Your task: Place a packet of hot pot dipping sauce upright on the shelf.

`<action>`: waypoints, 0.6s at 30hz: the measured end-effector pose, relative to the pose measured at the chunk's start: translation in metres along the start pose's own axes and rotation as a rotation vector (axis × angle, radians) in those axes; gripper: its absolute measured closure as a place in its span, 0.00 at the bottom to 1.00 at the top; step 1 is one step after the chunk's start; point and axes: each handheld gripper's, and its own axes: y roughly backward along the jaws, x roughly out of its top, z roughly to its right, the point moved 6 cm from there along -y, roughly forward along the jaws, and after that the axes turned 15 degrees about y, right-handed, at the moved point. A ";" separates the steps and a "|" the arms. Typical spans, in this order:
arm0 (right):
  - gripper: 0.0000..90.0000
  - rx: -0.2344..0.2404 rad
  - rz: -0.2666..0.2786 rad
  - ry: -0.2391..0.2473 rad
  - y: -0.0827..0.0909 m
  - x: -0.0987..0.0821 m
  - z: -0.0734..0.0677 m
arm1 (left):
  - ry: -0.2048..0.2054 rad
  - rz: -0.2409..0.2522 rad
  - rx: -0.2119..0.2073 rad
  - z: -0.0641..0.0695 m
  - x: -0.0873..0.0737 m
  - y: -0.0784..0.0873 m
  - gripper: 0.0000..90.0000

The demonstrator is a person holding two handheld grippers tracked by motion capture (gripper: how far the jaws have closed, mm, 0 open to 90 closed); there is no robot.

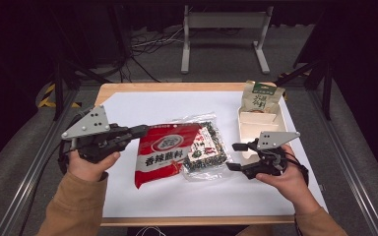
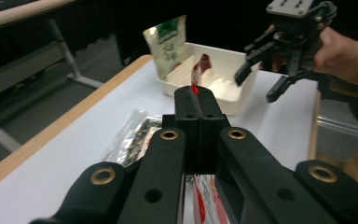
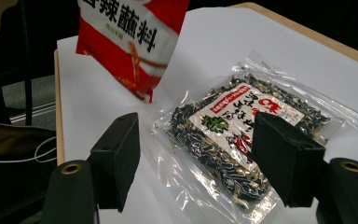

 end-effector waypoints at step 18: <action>0.35 -0.022 0.072 0.012 -0.001 0.030 -0.007 | -0.069 0.003 -0.108 0.044 0.011 -0.036 1.00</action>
